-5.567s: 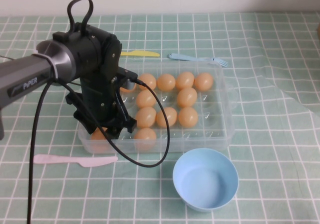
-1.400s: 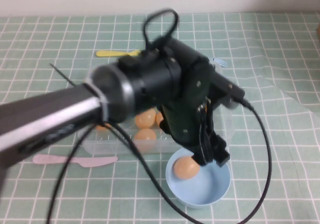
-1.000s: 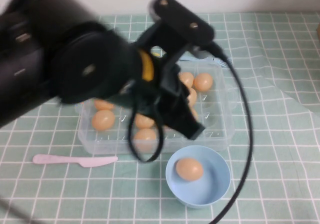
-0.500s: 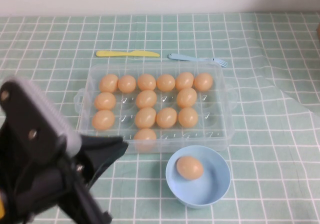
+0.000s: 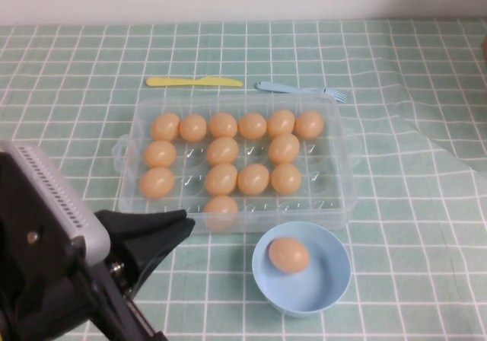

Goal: Take an egg out of the egg box

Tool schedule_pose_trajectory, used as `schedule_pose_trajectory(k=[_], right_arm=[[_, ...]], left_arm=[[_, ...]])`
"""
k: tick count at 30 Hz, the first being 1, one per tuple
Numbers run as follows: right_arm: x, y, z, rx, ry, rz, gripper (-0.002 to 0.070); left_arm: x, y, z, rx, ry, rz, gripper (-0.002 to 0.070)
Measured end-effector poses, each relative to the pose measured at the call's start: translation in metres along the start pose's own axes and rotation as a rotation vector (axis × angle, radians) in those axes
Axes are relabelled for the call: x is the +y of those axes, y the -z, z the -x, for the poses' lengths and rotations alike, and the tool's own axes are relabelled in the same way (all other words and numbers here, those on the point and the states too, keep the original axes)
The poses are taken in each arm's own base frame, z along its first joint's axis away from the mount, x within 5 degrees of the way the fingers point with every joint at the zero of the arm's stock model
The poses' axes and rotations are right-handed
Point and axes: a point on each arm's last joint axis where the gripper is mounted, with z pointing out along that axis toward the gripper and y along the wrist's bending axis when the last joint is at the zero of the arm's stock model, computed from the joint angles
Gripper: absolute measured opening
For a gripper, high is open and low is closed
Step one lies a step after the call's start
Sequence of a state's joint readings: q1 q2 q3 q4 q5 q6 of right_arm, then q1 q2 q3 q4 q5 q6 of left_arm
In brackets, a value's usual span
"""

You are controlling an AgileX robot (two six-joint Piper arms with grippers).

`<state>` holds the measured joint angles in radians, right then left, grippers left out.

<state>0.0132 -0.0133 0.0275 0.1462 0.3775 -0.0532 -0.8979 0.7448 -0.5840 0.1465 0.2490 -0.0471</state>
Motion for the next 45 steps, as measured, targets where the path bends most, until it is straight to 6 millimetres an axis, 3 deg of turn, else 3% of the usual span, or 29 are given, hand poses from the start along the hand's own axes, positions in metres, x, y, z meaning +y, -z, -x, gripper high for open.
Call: schedule_pose_trajectory(k=[5, 9, 19, 28, 33, 41, 45], right_arm=[[0.000, 0.000, 0.000, 0.000, 0.000, 0.000, -0.0017], [0.000, 0.000, 0.000, 0.000, 0.000, 0.000, -0.0017], [0.000, 0.000, 0.000, 0.000, 0.000, 0.000, -0.0017], [0.000, 0.000, 0.000, 0.000, 0.000, 0.000, -0.0017], [0.000, 0.000, 0.000, 0.000, 0.000, 0.000, -0.0017], [0.000, 0.000, 0.000, 0.000, 0.000, 0.000, -0.0017], [0.000, 0.000, 0.000, 0.000, 0.000, 0.000, -0.0017]], left_arm=[[-0.002, 0.001, -0.007, -0.118, -0.095, -0.004, -0.0003], [0.003, 0.016, -0.024, -0.213, -0.101, 0.051, -0.0003], [0.025, 0.068, -0.083, -0.454, 0.015, 0.494, -0.0003], [0.025, 0.077, -0.127, -0.504, 0.126, 0.710, -0.0003], [0.023, 0.073, -0.140, -0.396, 0.169, 0.696, -0.0003], [0.019, 0.065, -0.172, -0.037, 0.273, 0.670, -0.0003], [0.018, 0.065, -0.178, 0.033, 0.257, 0.667, -0.0003]])
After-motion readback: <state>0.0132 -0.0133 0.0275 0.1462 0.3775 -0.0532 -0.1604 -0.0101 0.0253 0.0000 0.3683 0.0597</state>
